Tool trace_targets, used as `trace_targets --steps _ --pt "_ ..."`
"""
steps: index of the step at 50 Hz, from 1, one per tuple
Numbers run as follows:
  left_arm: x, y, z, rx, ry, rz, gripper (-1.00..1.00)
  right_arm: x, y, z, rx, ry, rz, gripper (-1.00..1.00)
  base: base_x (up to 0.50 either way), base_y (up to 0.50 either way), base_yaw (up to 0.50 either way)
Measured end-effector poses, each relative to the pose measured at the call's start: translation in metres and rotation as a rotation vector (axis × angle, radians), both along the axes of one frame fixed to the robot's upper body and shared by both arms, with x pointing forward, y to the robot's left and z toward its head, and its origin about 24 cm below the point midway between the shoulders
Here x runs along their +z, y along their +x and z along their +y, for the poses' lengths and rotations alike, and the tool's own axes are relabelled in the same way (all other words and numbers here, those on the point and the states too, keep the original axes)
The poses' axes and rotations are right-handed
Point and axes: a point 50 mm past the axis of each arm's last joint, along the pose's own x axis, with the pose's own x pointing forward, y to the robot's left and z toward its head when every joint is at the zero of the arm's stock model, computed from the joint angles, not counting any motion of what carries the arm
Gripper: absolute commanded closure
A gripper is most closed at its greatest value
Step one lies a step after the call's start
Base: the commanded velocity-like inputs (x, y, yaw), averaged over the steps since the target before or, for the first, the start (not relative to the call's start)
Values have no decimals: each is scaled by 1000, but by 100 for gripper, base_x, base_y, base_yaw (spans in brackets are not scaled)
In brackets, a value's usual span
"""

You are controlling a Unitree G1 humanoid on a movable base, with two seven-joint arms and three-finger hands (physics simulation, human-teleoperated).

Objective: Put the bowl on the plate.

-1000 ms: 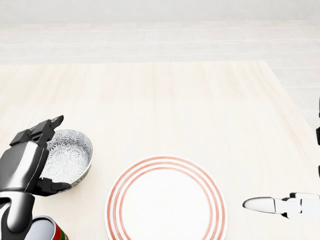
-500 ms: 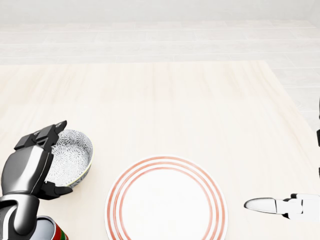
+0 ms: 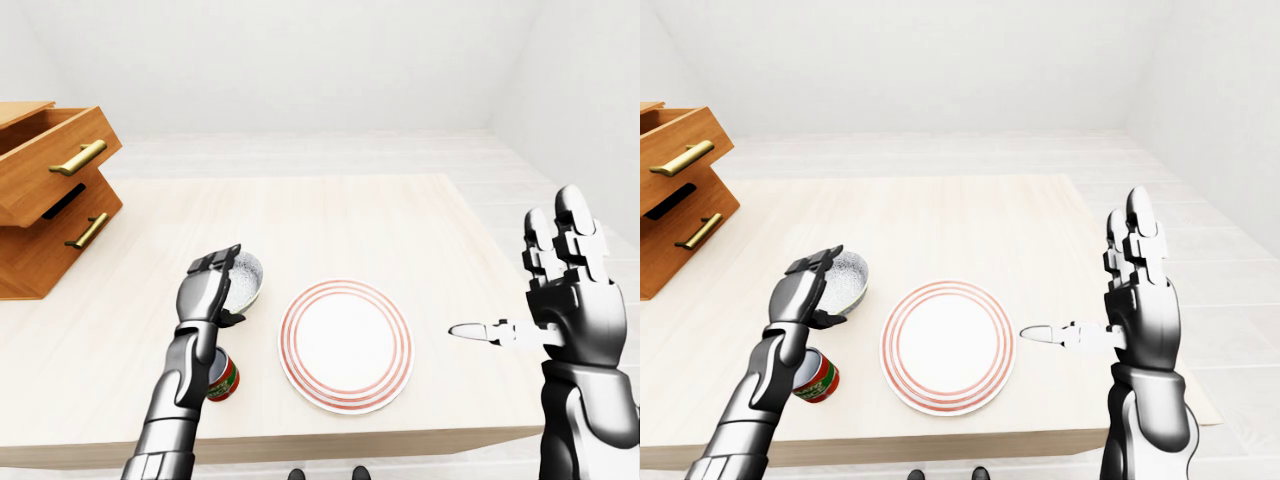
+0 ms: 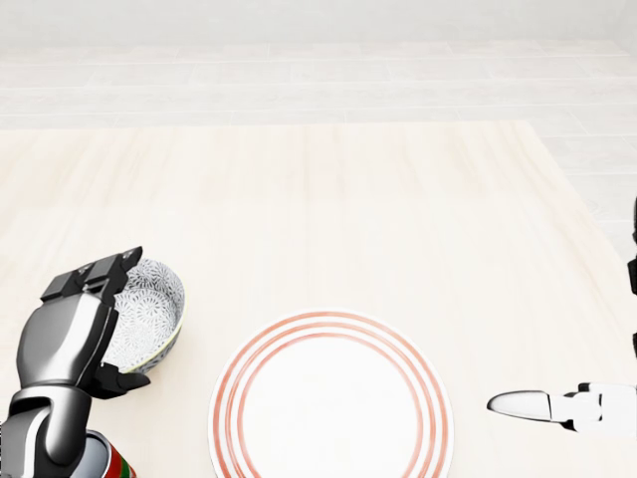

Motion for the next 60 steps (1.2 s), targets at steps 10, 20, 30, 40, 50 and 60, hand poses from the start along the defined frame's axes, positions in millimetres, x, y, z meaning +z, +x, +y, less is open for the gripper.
trace_targets --steps 10,20,30,40,50,60 --pt "-7 2 1 12 18 10 -61 -2 1 -1 0 5 8 -100 0 0 0" --pt "-14 3 3 24 39 17 -61 -3 1 -1 1 6 11 -100 0 0 0" --pt "-18 3 4 31 54 22 -58 -3 1 -1 1 8 15 -100 0 0 0" --pt "-20 3 4 34 62 26 -59 -3 2 -1 1 9 15 -100 0 0 0" --pt "-23 2 5 37 73 30 -58 -3 1 -1 1 9 14 -100 0 0 0" --pt "-26 1 6 41 85 35 -59 -2 1 -2 0 6 9 -100 0 0 0"
